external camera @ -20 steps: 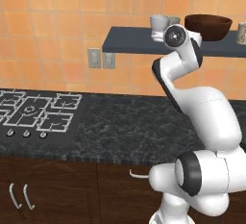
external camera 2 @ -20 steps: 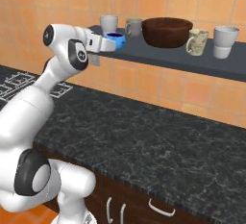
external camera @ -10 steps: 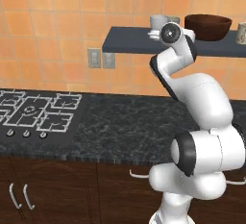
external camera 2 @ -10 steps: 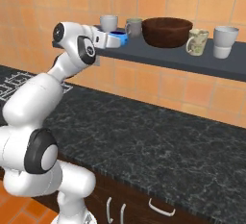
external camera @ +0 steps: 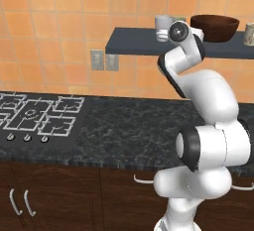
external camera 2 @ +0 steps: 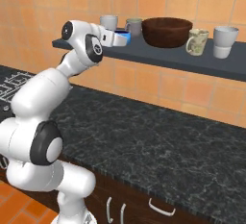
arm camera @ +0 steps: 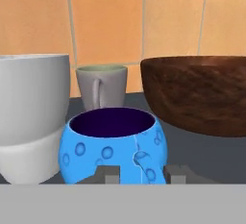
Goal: Gather all objects into one cabinet and sort the glasses and bowls to opposite sides.
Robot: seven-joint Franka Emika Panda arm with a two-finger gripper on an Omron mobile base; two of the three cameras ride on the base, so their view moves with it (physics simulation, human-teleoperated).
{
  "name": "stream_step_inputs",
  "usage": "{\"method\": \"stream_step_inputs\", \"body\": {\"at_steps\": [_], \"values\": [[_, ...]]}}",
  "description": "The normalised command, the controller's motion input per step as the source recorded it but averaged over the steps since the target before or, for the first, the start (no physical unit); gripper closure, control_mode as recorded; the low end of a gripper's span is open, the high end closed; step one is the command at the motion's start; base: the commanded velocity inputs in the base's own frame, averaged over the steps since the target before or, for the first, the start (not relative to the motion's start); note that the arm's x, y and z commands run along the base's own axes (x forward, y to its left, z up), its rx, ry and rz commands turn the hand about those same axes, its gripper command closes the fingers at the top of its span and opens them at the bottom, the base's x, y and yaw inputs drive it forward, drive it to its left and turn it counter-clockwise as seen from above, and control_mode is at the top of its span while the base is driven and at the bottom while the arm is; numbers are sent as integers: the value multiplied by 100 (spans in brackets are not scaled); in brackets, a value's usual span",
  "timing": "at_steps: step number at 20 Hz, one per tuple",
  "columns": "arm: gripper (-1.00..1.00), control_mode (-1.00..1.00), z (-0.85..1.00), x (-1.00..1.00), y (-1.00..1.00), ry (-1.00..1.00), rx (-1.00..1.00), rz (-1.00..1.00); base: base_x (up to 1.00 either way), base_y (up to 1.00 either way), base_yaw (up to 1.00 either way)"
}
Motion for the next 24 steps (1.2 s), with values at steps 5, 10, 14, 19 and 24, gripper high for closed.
{"method": "stream_step_inputs", "body": {"at_steps": [5,10,14,19,24], "values": [[-100,-100,-12,31,1,0,0,0,0,0,0],[-100,-100,0,1,0,0,0,2,0,0,0],[-100,-100,0,-14,0,0,-1,5,0,0,0],[-100,-100,0,-27,0,0,-3,8,0,0,0],[-100,-100,0,-34,-1,0,-5,2,0,0,0]]}}
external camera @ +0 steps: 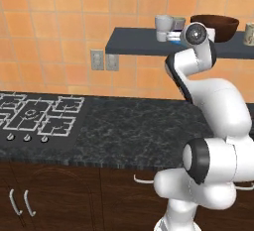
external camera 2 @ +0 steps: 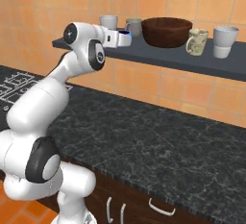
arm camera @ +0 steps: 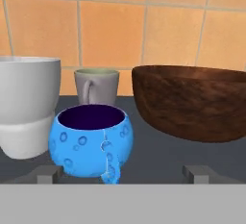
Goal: Gather all objects into one cabinet and sort the glasses and bowls to opposite sides.
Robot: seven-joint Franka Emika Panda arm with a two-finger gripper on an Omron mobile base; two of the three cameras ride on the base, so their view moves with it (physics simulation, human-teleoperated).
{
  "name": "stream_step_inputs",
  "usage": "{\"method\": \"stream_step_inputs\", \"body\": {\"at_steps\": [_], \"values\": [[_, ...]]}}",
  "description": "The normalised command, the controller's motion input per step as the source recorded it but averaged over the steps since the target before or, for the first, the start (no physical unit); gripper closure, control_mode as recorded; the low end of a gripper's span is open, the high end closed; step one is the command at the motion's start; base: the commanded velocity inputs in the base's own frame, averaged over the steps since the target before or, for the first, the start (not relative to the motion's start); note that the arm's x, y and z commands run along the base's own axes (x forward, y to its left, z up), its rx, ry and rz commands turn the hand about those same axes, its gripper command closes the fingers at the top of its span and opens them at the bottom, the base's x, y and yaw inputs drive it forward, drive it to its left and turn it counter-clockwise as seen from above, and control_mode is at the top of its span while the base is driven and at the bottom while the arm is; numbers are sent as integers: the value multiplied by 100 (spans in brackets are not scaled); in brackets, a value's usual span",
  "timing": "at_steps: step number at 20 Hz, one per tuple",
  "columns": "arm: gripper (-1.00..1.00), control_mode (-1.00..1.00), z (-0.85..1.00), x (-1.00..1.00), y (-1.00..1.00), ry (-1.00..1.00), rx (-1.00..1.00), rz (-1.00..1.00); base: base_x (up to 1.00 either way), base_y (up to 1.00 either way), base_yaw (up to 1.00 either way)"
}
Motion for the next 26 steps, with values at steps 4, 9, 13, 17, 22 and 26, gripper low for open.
{"method": "stream_step_inputs", "body": {"at_steps": [4,9,13,17,22,26], "values": [[-100,-100,0,-56,-3,0,-8,0,0,0,0],[-100,-100,5,-71,0,0,-9,0,0,0,0],[-100,-100,18,-62,-7,0,-7,0,0,0,0],[-100,-100,24,-49,-43,0,-2,-3,0,0,0],[-100,-100,21,-44,-61,0,0,-6,0,0,0],[-100,-100,8,-44,-48,0,0,-4,0,0,0]]}}
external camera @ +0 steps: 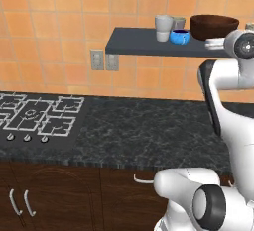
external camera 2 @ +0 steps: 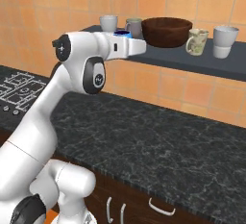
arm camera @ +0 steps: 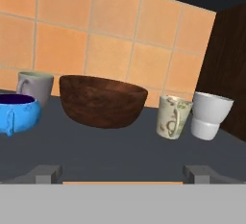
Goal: Gather all objects into one cabinet and sort the glasses and bowls to opposite sides.
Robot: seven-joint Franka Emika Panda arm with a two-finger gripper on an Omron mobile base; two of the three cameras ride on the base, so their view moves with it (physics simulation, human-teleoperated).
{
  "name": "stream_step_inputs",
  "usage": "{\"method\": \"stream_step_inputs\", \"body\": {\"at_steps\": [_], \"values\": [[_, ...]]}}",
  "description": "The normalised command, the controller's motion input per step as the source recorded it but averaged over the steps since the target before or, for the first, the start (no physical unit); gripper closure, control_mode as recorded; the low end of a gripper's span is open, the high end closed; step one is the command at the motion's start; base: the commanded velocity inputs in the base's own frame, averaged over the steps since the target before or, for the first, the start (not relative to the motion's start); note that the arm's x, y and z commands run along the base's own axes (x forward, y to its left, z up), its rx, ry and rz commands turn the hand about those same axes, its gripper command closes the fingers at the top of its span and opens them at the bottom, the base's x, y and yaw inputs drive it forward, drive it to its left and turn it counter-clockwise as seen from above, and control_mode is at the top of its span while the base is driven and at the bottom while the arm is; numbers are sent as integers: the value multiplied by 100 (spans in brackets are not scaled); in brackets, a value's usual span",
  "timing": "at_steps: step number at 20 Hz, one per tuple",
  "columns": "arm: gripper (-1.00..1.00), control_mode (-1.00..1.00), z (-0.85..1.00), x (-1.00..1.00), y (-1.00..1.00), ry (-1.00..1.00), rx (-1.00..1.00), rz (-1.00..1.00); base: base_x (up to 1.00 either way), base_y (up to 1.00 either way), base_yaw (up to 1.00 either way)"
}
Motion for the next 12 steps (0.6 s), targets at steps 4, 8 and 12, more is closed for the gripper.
{"method": "stream_step_inputs", "body": {"at_steps": [4,8,12], "values": [[-100,-100,4,-45,-33,-3,0,-2,0,0,0],[-100,-100,0,-13,-9,-1,0,-2,0,0,0],[-100,-100,0,0,-4,0,0,0,0,0,0]]}}
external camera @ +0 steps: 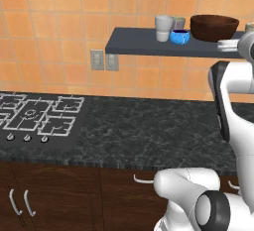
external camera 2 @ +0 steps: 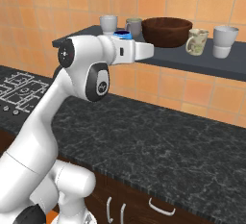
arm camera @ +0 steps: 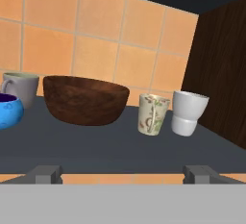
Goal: Gather all objects into one cabinet and sort the glasses and bowls to opposite sides.
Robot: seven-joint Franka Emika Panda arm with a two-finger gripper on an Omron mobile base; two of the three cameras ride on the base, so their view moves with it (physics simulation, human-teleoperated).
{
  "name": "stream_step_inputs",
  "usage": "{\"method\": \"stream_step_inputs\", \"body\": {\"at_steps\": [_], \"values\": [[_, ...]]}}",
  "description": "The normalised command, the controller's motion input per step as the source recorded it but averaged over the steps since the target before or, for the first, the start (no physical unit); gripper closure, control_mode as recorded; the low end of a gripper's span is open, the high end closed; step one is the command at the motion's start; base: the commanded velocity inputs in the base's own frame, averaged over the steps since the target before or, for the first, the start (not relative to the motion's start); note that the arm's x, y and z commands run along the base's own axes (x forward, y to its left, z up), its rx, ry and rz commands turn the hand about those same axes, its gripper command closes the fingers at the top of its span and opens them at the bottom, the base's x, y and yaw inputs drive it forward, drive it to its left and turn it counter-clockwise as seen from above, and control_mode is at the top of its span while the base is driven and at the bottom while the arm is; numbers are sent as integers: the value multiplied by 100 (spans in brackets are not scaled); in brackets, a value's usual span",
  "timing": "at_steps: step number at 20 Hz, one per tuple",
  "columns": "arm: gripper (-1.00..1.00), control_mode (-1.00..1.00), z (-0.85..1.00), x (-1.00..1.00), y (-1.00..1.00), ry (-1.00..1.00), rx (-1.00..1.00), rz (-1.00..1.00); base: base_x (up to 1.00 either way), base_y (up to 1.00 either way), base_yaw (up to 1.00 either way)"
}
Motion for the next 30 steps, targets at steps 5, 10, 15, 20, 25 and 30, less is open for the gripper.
{"method": "stream_step_inputs", "body": {"at_steps": [5,10,15,20,25,30], "values": [[-100,-100,0,-8,-19,-2,0,0,0,0,0],[-100,-100,0,-1,-10,0,0,0,0,0,0],[-100,-100,0,4,0,-3,0,0,0,0,0],[-100,-100,16,37,-4,-6,1,-4,0,0,0],[-100,-100,4,42,-21,-1,5,-1,0,0,0],[-100,-100,0,23,-37,0,5,0,0,0,0]]}}
